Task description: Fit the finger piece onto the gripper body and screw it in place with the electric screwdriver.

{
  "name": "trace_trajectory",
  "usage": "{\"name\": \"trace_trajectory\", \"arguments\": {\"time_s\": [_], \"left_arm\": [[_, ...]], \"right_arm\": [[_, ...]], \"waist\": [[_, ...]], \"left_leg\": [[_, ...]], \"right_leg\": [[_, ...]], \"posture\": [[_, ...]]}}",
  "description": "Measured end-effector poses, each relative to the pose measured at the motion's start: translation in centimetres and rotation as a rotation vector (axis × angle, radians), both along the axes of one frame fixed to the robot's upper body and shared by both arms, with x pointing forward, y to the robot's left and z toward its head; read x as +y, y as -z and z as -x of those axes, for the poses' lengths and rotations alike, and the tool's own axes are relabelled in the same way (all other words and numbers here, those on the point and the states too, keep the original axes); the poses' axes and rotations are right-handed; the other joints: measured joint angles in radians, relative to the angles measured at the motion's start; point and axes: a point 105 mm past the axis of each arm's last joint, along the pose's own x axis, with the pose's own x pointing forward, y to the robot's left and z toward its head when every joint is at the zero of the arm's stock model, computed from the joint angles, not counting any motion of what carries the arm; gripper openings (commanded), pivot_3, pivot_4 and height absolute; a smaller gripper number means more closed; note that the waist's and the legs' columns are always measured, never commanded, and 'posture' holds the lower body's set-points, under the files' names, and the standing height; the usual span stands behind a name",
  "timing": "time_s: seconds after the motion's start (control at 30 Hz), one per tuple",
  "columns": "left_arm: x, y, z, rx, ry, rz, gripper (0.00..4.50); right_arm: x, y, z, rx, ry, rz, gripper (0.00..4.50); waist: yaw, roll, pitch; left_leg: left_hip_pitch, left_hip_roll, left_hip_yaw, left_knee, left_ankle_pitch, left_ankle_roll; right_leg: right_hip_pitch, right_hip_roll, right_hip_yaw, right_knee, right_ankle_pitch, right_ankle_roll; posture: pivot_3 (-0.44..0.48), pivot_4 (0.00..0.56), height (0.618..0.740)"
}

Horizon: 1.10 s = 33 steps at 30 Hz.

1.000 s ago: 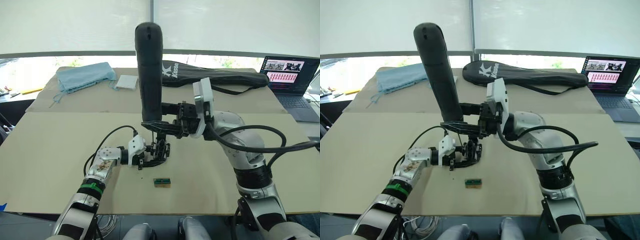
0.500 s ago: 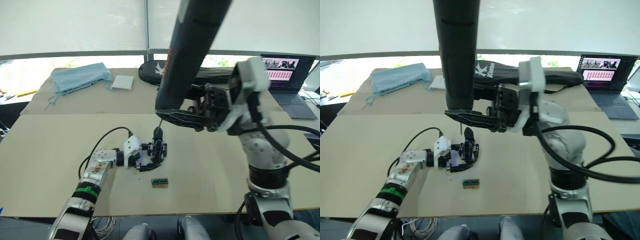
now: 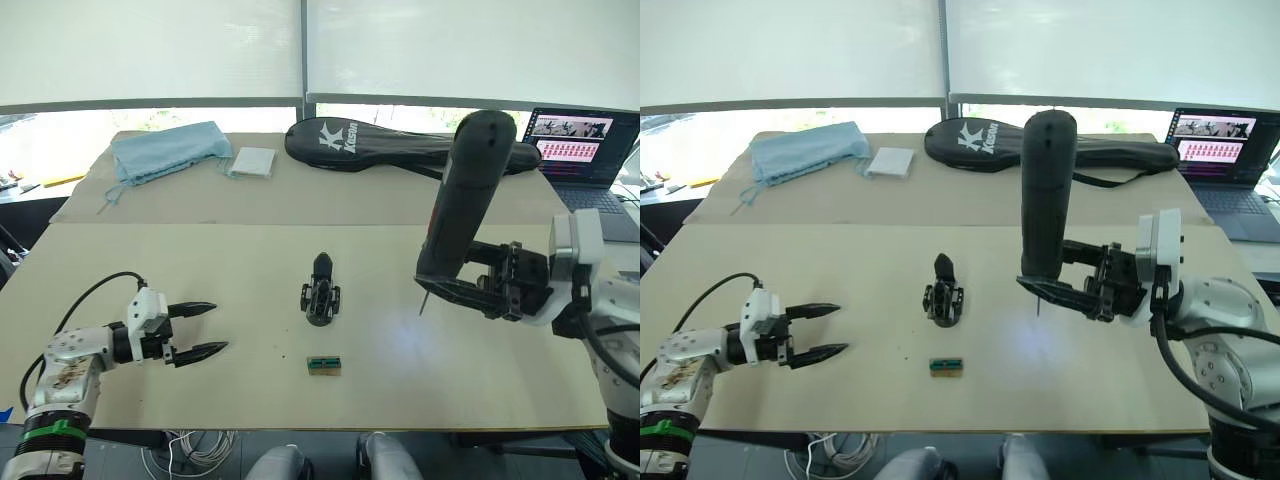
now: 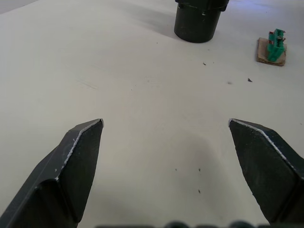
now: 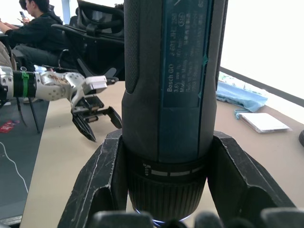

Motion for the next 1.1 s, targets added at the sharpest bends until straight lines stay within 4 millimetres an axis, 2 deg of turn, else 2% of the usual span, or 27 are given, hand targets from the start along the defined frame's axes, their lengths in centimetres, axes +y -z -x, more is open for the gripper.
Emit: {"name": "trace_trajectory", "arguments": {"time_s": [0.17,0.3,0.4,0.5,0.73,0.9,1.1], "left_arm": [[-1.8,-1.1,0.6,-0.027,0.080,0.012,4.46],[-6.6,-1.7,1.9,-0.044,0.264,0.022,4.46],[-9.0,-1.2,2.5,-0.033,0.334,0.022,4.46],[-11.1,-0.4,3.0,-0.020,0.380,0.024,4.46],[-14.6,1.6,3.2,-0.016,0.414,-0.001,4.46],[-15.8,2.7,3.3,0.001,0.430,-0.032,4.46],[-16.3,2.8,3.4,-0.019,0.429,-0.036,4.46]], "right_arm": [[1.2,-0.1,0.3,-0.021,-0.023,-0.037,1.92],[5.1,-1.0,1.6,-0.056,-0.183,-0.090,1.92],[7.3,-1.3,2.5,-0.067,-0.281,-0.122,1.92],[8.9,-0.2,3.0,-0.027,-0.355,-0.117,1.92],[11.3,1.7,2.1,-0.045,-0.416,-0.100,1.92],[11.9,3.1,1.4,-0.020,-0.428,-0.090,1.92],[12.3,3.8,1.4,-0.004,-0.455,-0.085,1.92]], "waist": [[0.000,-0.003,0.004],[-0.003,-0.003,0.007],[-0.003,-0.006,0.009],[0.000,-0.007,0.010],[-0.001,-0.008,0.011],[-0.002,-0.008,0.011],[-0.002,-0.008,0.011]], "left_leg": [[0.000,0.000,0.000,0.000,0.000,0.000],[0.000,0.000,0.000,0.000,0.000,-0.001],[0.000,0.000,0.000,0.000,0.001,-0.001],[0.000,-0.001,0.000,0.000,0.001,-0.001],[0.001,-0.001,0.000,0.001,0.001,-0.002],[0.001,-0.001,0.000,0.001,0.002,-0.003],[0.001,-0.001,0.000,0.001,0.002,-0.003]], "right_leg": [[0.000,0.000,0.000,0.000,0.000,0.000],[-0.001,0.000,0.000,0.000,0.000,0.000],[0.000,0.001,0.000,0.000,0.000,0.000],[0.000,0.001,-0.001,0.000,0.000,0.000],[0.000,0.002,-0.002,0.001,0.000,0.000],[0.000,0.003,-0.005,0.001,0.000,0.000],[0.000,0.003,-0.007,0.001,0.000,0.000]], "posture": [[0.000,0.150,0.740],[0.000,0.150,0.740],[0.000,0.150,0.740],[0.000,0.150,0.740],[0.000,0.150,0.740],[0.000,0.150,0.740],[0.000,0.150,0.740]]}}
